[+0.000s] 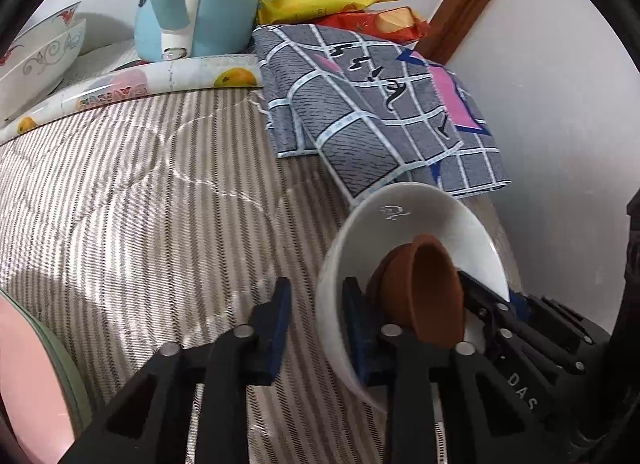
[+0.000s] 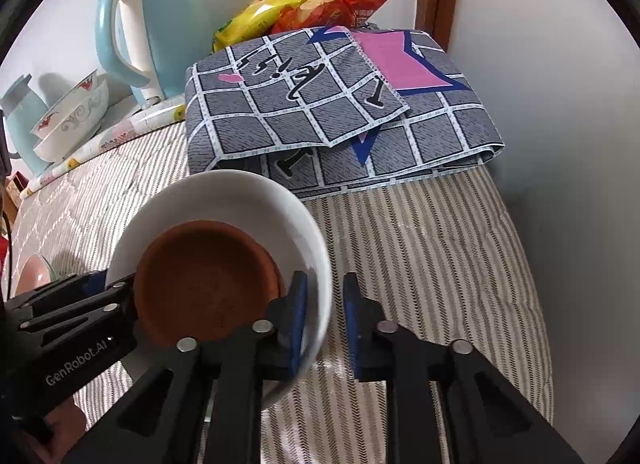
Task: Organize plates and bowls
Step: 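Grasp the white bowl rim with the right tool while the left tool grasps it too, then carry the white bowl with both tools over the pink plate stack and lower it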
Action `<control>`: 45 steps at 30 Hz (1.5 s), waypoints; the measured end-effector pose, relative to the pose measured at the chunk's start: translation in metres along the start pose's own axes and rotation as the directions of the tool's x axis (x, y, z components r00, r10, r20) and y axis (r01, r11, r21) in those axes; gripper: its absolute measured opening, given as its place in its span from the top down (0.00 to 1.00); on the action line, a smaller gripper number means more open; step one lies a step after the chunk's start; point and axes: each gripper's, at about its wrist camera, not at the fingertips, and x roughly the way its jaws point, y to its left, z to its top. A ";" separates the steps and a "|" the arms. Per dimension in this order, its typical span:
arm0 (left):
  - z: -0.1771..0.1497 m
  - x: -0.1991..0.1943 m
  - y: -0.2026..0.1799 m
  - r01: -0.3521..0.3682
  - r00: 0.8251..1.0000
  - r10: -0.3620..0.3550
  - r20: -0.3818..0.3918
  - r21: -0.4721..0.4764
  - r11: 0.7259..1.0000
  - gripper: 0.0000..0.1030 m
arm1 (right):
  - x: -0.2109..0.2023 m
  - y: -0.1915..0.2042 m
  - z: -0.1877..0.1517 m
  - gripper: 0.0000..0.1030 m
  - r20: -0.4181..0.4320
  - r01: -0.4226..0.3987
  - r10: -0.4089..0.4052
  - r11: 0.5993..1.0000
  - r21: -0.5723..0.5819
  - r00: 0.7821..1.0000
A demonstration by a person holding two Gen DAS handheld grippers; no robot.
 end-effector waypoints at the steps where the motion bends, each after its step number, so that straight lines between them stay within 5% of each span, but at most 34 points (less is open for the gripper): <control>1: 0.000 0.000 -0.001 0.005 1.000 -0.006 0.003 0.005 1.000 0.84 | 0.000 0.001 0.000 0.89 0.003 -0.001 0.001 1.000 -0.002 1.000; 25: -0.027 -0.022 -0.006 -0.027 0.999 0.027 0.022 -0.005 1.000 0.88 | -0.021 0.004 -0.027 0.91 0.034 -0.036 0.033 0.996 0.083 0.999; 45: -0.049 -0.086 0.007 -0.034 0.993 0.036 0.117 -0.024 0.999 0.88 | -0.077 0.033 -0.044 0.92 0.113 -0.047 0.041 0.998 0.046 0.993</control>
